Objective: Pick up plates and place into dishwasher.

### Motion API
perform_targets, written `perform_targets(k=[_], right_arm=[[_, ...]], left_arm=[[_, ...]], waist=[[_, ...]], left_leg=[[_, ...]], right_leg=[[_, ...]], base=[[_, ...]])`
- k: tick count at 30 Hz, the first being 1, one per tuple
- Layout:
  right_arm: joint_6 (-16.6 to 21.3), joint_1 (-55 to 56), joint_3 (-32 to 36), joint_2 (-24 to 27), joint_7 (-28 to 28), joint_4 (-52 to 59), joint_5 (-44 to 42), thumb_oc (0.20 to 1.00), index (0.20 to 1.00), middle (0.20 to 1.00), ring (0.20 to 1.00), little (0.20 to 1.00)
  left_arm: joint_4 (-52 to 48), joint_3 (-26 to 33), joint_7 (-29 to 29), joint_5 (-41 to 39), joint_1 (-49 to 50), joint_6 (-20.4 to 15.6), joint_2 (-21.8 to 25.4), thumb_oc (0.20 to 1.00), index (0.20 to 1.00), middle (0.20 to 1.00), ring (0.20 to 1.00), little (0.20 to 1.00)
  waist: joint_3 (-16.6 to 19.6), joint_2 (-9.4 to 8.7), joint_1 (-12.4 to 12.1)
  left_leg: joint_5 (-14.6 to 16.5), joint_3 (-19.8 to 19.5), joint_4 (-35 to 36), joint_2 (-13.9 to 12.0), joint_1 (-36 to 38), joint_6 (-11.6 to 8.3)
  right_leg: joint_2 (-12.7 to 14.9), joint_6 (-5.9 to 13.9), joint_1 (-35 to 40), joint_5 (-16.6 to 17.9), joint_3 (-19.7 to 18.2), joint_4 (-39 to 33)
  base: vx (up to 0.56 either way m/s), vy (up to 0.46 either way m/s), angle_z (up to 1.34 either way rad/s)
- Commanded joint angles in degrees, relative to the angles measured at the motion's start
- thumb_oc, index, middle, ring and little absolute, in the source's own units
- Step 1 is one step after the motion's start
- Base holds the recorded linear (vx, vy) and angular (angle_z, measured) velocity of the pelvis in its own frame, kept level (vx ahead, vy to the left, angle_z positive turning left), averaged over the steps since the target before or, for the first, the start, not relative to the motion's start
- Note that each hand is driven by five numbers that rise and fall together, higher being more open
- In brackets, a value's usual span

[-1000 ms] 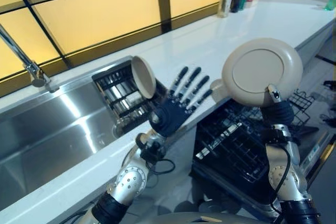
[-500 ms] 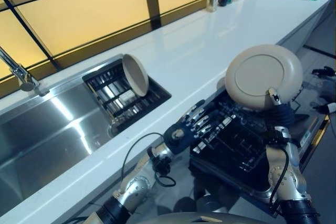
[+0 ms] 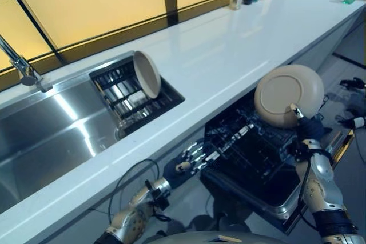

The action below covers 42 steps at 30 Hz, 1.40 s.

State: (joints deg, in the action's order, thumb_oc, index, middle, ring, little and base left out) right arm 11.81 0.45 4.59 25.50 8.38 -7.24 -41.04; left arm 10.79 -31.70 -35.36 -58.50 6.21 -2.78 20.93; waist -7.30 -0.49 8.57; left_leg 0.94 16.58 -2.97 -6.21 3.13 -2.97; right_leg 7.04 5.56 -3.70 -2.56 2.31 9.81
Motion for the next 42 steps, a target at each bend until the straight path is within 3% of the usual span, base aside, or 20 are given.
perform_targets(k=[1, 5, 9, 16, 20, 27, 31, 36, 42], right_arm=[[-0.2, -3.17, 2.23, -0.29, -3.15, 0.73, 1.03, 0.2, 0.2, 0.2, 0.2, 0.2], [-2.4, -1.78, 2.03, 0.01, -6.72, -2.37, 1.35, 0.2, 0.2, 0.2, 0.2, 0.2], [-4.06, -2.51, 1.67, 2.21, -9.4, -10.36, 1.41, 0.2, 0.2, 0.2, 0.2, 0.2], [-4.52, -4.98, -0.17, 4.39, -11.68, -21.69, 1.22, 0.2, 0.2, 0.2, 0.2, 0.2], [-5.34, -7.47, -3.14, 5.13, -12.32, -25.29, 5.89, 0.2, 0.2, 0.2, 0.2, 0.2], [-1.8, -10.95, -5.0, 6.56, -10.38, -33.12, 13.1, 0.2, 0.2, 0.2, 0.2, 0.2], [-1.6, -12.31, -6.78, 8.82, -7.7, -34.57, 23.18, 0.2, 0.2, 0.2, 0.2, 0.2], [-1.94, -14.9, -9.7, 13.06, -10.98, -41.79, 28.04, 0.2, 0.2, 0.2, 0.2, 0.2], [-1.16, -16.88, -10.86, 14.25, -11.59, -47.5, 32.71, 0.2, 0.2, 0.2, 0.2, 0.2]], left_arm=[[-0.66, 4.45, -4.36, 3.08, 2.32, -0.8, 0.97, 1.0, 1.0, 1.0, 1.0, 1.0], [2.69, 7.91, -8.06, 5.69, 4.87, 0.18, 1.49, 1.0, 1.0, 1.0, 1.0, 1.0], [6.54, 9.02, -8.22, 12.97, 5.57, -3.11, 3.52, 1.0, 1.0, 1.0, 1.0, 1.0], [13.38, 12.57, -9.48, 15.88, 6.12, -3.81, 5.3, 1.0, 1.0, 1.0, 1.0, 1.0], [15.26, 15.72, -11.3, 15.72, 8.57, -3.9, 4.45, 1.0, 1.0, 1.0, 1.0, 1.0], [15.49, 16.37, -15.29, 16.2, 7.27, -1.64, 5.91, 1.0, 1.0, 1.0, 1.0, 1.0], [14.26, 15.98, -15.67, 15.5, 7.43, -1.06, 6.74, 1.0, 1.0, 1.0, 1.0, 1.0], [13.7, 16.21, -15.92, 15.1, 6.61, 1.24, 7.41, 1.0, 1.0, 1.0, 1.0, 1.0], [12.37, 15.66, -17.0, 15.2, 5.35, 3.1, 8.83, 1.0, 1.0, 1.0, 1.0, 1.0]], waist=[[0.62, -1.33, -0.58], [-0.04, -1.8, -1.48], [-1.1, -2.17, -2.78], [-2.16, -1.98, -4.78], [-2.56, -2.01, -7.27], [-3.91, -1.59, -9.41], [-3.96, -1.3, -9.66], [-3.97, -1.28, -10.32], [-4.34, -1.05, -11.28]], left_leg=[[6.59, -0.95, -4.94, 5.05, -3.32, 7.56], [7.2, -1.47, -6.13, 4.85, -3.48, 7.66], [7.41, -2.02, -7.66, 4.03, -4.43, 7.35], [7.39, -3.89, -9.85, 3.31, -5.71, 6.9], [8.78, -10.69, -11.98, 4.06, -5.68, 6.24], [8.33, -11.37, -11.51, 3.08, -5.62, 5.39], [8.32, -11.17, -11.8, 2.86, -5.7, 5.2], [8.44, -11.13, -12.33, 2.27, -5.73, 5.04], [8.5, -11.24, -13.1, 1.67, -6.28, 4.78]], right_leg=[[3.59, 4.65, -2.12, 8.42, -1.28, 2.28], [3.52, 4.7, -2.9, 8.36, -0.45, 3.13], [3.41, 4.88, -3.73, 8.35, 0.86, 4.15], [3.04, 4.58, -4.35, 8.24, 1.65, 4.46], [2.36, 4.39, -4.14, 6.84, -1.0, 4.47], [2.91, 4.69, -3.13, 7.32, 0.57, 3.59], [3.35, 4.84, -2.96, 7.58, 0.93, 3.27], [3.88, 5.31, -3.01, 7.64, 1.66, 4.25], [4.32, 5.32, -2.48, 7.15, 2.85, 4.21]], base=[[0.12, -0.079, -0.05], [0.1, -0.103, 0.02], [0.07, -0.127, 0.12], [0.05, -0.103, 0.14], [0.06, -0.041, -0.19], [0.0, -0.062, -0.12], [0.0, -0.015, 0.12], [0.04, -0.02, 0.05], [0.01, -0.029, 0.09]])
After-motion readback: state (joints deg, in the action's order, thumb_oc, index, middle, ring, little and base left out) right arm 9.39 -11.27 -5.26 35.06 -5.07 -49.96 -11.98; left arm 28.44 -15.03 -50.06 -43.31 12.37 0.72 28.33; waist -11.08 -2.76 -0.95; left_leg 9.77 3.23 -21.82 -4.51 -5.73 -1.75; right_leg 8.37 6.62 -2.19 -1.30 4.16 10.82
